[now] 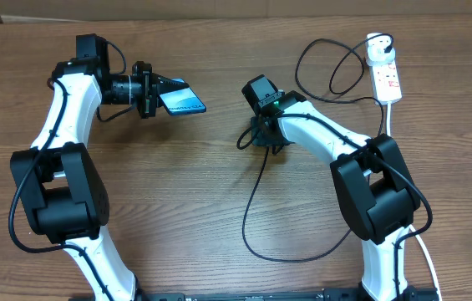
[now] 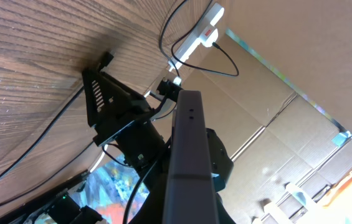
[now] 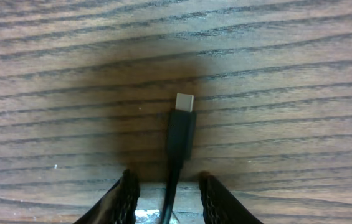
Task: Plug charger to phone and switch on socket
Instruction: 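Lower the right gripper over the black cable's USB-C tip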
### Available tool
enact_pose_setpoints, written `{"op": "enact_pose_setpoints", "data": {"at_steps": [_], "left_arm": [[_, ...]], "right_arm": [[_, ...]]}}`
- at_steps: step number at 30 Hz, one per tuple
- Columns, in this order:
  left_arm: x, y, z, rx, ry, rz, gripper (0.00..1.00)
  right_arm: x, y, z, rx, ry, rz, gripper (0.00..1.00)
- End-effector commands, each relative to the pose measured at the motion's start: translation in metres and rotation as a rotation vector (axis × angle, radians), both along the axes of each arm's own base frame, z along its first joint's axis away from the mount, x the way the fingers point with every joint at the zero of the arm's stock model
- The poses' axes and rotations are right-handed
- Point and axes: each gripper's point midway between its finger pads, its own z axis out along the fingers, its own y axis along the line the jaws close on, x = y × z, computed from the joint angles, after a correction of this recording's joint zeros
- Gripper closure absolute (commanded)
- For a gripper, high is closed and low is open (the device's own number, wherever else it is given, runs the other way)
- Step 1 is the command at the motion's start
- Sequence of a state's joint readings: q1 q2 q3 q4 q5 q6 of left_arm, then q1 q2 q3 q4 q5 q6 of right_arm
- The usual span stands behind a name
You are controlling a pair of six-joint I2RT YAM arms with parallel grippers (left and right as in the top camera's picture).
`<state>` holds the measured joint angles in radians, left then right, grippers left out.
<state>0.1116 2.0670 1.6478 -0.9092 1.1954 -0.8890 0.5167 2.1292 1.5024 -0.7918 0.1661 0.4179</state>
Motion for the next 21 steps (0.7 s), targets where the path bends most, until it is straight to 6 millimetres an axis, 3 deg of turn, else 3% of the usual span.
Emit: {"op": "enact_pose_setpoints", "data": {"at_steps": [1, 3, 10, 16, 21], "left_arm": [[0.000, -0.002, 0.010, -0.027, -0.009, -0.004, 0.96], [0.000, -0.002, 0.010, -0.027, -0.010, -0.004, 0.96], [0.000, -0.002, 0.010, -0.028, -0.008, -0.005, 0.96], [-0.001, -0.002, 0.010, -0.030, -0.015, -0.008, 0.96], [-0.001, -0.002, 0.010, -0.028, -0.022, -0.011, 0.96]], "right_arm": [[0.000, -0.005, -0.012, -0.031, 0.012, -0.006, 0.69], [0.000, -0.005, -0.012, -0.031, 0.013, -0.006, 0.72], [-0.001, -0.007, -0.013, -0.029, 0.019, -0.009, 0.96], [-0.005, -0.017, -0.014, -0.046, 0.059, 0.025, 0.96], [-0.027, -0.011, -0.016, 0.004, 0.181, 0.293, 0.96]]}}
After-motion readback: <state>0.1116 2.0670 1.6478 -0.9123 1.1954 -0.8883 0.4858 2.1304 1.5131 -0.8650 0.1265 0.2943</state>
